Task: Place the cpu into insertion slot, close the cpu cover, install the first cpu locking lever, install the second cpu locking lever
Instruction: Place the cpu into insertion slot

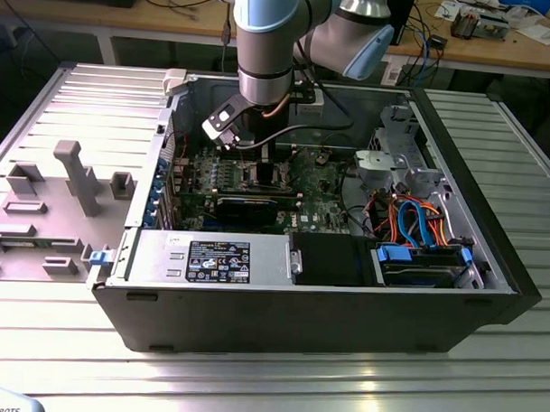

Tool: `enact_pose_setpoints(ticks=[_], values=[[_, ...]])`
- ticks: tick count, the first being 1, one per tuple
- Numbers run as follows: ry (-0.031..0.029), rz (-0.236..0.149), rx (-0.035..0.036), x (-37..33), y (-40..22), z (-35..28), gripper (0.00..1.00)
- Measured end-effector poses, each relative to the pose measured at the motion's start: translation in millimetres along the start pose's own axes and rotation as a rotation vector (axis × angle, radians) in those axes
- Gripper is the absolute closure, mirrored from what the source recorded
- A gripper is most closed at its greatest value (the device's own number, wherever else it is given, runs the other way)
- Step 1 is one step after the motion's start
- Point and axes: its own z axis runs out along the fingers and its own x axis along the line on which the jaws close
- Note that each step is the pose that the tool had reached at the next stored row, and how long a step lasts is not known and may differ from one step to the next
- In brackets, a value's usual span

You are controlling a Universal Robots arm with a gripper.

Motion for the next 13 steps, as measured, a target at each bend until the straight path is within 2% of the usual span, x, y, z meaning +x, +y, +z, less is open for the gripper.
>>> enact_pose_setpoints(ticks=[13], values=[[-0.0001,0.000,0.0000,-0.1,-0.1,1.1,0.46]])
